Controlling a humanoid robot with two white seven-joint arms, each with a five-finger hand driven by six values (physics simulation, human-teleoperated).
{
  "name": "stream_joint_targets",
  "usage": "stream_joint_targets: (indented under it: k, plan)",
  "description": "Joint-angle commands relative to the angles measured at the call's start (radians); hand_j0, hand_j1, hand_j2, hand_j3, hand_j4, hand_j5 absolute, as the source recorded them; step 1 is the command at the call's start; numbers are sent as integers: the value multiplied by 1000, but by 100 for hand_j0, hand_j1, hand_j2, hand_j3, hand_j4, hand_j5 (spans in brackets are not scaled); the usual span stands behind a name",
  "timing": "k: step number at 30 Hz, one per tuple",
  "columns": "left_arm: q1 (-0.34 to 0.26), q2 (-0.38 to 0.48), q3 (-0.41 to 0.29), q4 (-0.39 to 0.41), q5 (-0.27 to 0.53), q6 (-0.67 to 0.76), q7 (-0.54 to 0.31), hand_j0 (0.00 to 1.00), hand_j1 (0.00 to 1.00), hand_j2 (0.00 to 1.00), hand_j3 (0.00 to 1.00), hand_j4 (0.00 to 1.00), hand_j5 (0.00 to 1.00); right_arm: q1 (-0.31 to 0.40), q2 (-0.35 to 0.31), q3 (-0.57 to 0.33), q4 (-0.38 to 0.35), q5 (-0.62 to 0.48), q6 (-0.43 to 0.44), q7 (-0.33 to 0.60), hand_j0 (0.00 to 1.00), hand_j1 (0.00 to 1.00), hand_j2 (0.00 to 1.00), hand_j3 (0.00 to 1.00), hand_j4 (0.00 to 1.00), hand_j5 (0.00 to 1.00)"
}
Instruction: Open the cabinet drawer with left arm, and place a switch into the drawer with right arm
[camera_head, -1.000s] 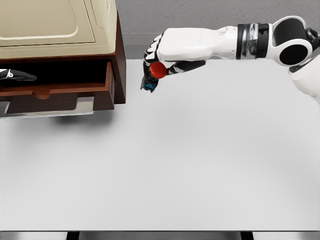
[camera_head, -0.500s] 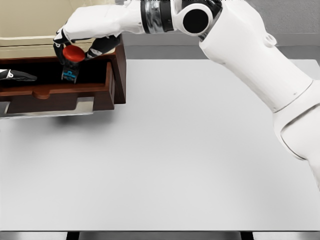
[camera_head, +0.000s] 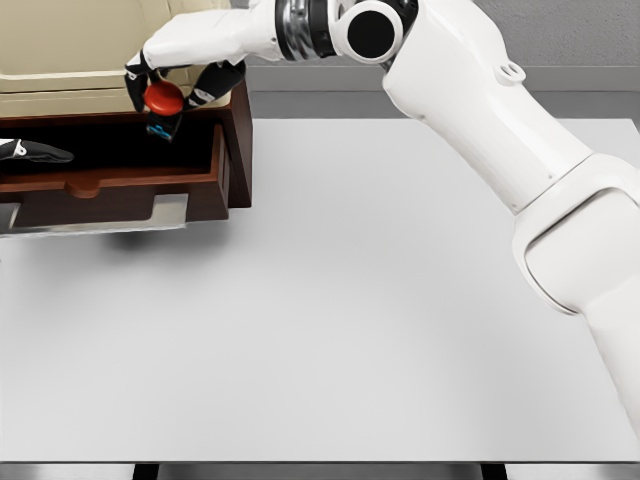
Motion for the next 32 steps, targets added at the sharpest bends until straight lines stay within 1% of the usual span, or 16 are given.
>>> stream_joint_targets:
  k: [1,2,7,9,10,11,12,13,14,15,17,20,23,26,28,32]
  plan:
    - [0,1,1,2,5,0,0,100,100,100,100,100,100,0,-1,0,8,111,4,-20,90,90,90,90,90,90]
    - [0,1,1,2,7,2,0,100,100,100,100,100,100,2,-1,4,6,120,4,-20,100,100,100,100,100,100]
    - [0,0,1,2,5,2,0,100,100,100,100,100,100,6,-1,43,-129,120,4,-20,100,100,100,100,100,100]
    - [0,0,1,2,5,0,0,100,100,100,100,100,100,8,-1,66,-296,120,4,-20,100,100,100,100,100,100]
    - [0,0,1,2,5,2,0,100,100,100,100,100,100,23,-1,78,-426,119,4,-20,100,100,100,100,100,100]
    - [0,0,4,0,7,2,0,100,100,100,100,100,100,48,-73,70,-586,119,4,-20,100,100,100,100,100,100]
    - [-3,-2,7,-1,7,2,0,100,100,100,100,100,100,75,-162,52,-701,119,4,-20,100,100,100,100,100,100]
    - [-23,-3,7,-7,8,2,0,100,100,100,100,100,100,113,-277,-6,-808,119,4,-20,100,100,100,100,100,100]
    - [-37,-8,7,-9,10,0,0,100,100,100,100,100,100,167,-383,-117,-861,117,4,-20,100,100,100,100,100,100]
    - [-51,-9,7,-10,10,-1,0,100,100,100,100,100,100,241,-466,-258,-868,112,4,-20,100,100,100,100,100,100]
    - [-75,-14,9,-12,10,-26,0,100,100,100,100,100,100,327,-589,-382,-865,105,4,-20,100,100,100,100,100,100]
    - [-98,-58,14,-16,10,-50,0,100,100,100,100,100,100,452,-691,-398,-861,106,4,-20,100,100,100,100,100,100]
    - [-98,-164,14,-18,11,-82,0,100,100,100,100,100,100,621,-753,-438,-842,119,4,-20,100,100,100,100,100,100]
    - [-98,-239,12,-18,13,-139,0,100,100,100,100,100,100,658,-757,-439,-807,120,4,-20,100,100,100,100,100,100]
    - [-97,-286,9,-18,11,-162,0,100,100,100,100,100,100,667,-790,-439,-801,120,4,-20,100,100,100,100,100,100]
    - [-97,-289,7,-18,11,-187,0,100,100,100,100,100,100,683,-791,-439,-789,126,4,-20,100,100,100,100,100,100]
